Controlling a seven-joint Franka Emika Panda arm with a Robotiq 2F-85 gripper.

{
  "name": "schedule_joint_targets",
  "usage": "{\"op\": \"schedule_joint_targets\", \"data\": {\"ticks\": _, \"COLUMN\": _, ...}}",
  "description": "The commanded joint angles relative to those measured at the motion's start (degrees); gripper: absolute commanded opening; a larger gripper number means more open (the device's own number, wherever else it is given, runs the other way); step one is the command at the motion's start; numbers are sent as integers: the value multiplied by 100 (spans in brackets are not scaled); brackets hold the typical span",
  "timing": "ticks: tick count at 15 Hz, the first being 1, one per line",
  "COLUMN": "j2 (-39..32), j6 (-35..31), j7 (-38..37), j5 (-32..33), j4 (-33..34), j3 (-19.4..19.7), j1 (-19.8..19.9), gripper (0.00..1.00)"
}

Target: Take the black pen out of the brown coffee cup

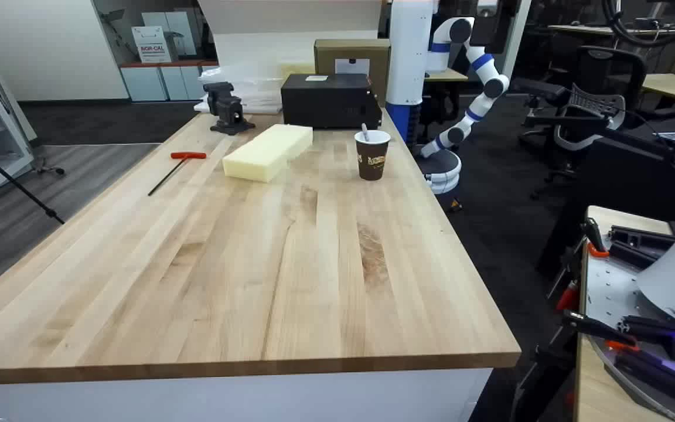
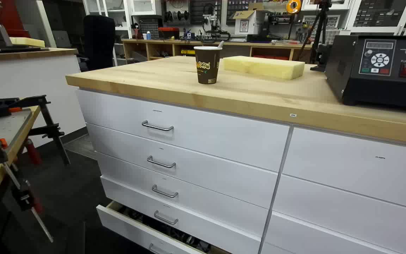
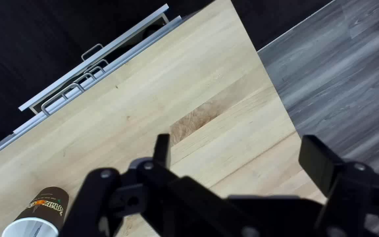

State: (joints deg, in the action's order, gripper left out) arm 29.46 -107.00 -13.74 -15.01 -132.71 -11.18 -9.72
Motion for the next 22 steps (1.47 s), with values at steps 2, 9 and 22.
{"op": "schedule_joint_targets", "data": {"ticks": 2, "j2": -2, "j6": 18, "j7": 6, "j5": -6, "j4": 16, "j3": -15, "j1": 21, "gripper": 100}}
{"op": "schedule_joint_targets", "data": {"ticks": 9, "j2": -2, "j6": 18, "j7": 6, "j5": -6, "j4": 16, "j3": -15, "j1": 22, "gripper": 100}}
{"op": "schedule_joint_targets", "data": {"ticks": 22, "j2": -174, "j6": -171, "j7": 111, "j5": 140, "j4": 92, "j3": 23, "j1": 109, "gripper": 100}}
